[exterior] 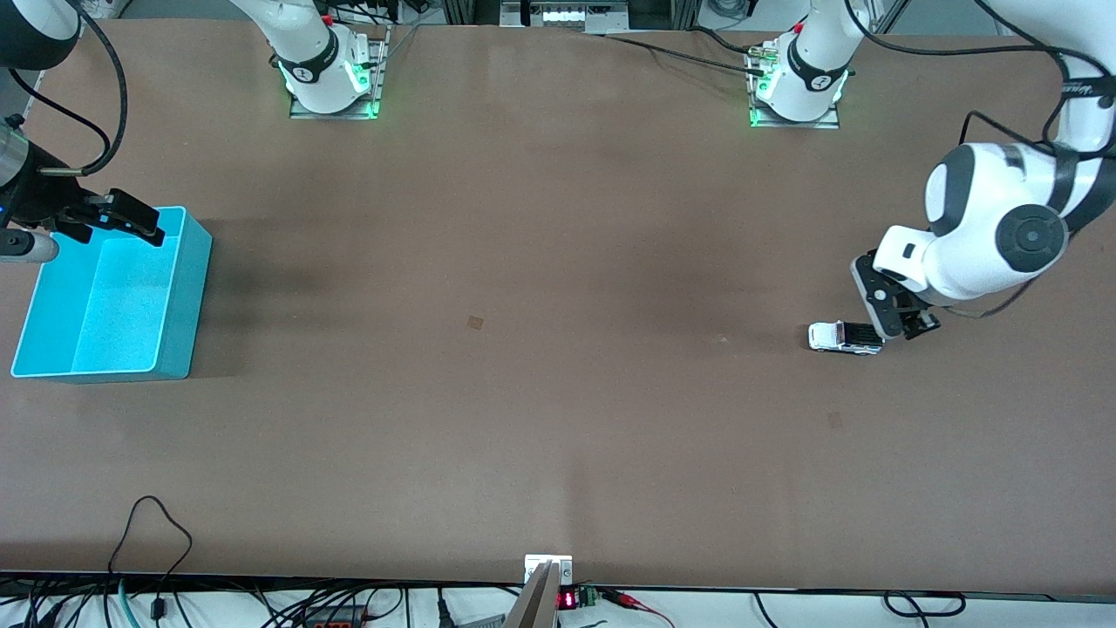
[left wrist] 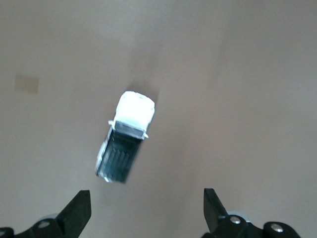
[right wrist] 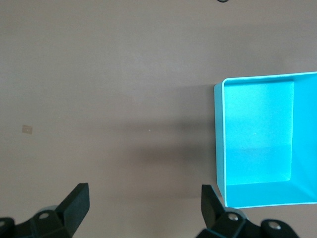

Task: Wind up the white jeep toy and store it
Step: 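Lower the left gripper over the jeep and close on it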

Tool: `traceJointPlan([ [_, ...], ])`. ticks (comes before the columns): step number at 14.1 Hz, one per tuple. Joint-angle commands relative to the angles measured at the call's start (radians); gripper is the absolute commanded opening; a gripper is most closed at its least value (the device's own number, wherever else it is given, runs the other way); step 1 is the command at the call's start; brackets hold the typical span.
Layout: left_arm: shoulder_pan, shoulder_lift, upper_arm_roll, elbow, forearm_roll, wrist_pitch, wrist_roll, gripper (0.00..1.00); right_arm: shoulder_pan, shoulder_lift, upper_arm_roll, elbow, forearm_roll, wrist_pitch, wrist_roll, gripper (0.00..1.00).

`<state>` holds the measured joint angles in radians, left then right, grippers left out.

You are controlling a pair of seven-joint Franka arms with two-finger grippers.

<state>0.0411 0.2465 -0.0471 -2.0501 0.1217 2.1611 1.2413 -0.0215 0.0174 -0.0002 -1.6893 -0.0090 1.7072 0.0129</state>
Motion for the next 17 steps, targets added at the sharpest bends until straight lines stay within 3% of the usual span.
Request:
traceJointPlan([
  [1,-0.001,0.034,-0.003,-0.050,0.053,0.138,0.134,1.00,-0.009,-0.013,0.008,0.000,0.009,-0.012,-0.016,1.00],
  [8,0.017,0.115,-0.003,-0.156,0.098,0.414,0.175,1.00,-0.011,-0.014,0.008,0.000,0.009,-0.014,-0.016,1.00],
  [17,0.055,0.175,-0.002,-0.156,0.147,0.520,0.187,1.00,-0.011,-0.014,0.008,0.000,0.009,-0.015,-0.018,1.00],
])
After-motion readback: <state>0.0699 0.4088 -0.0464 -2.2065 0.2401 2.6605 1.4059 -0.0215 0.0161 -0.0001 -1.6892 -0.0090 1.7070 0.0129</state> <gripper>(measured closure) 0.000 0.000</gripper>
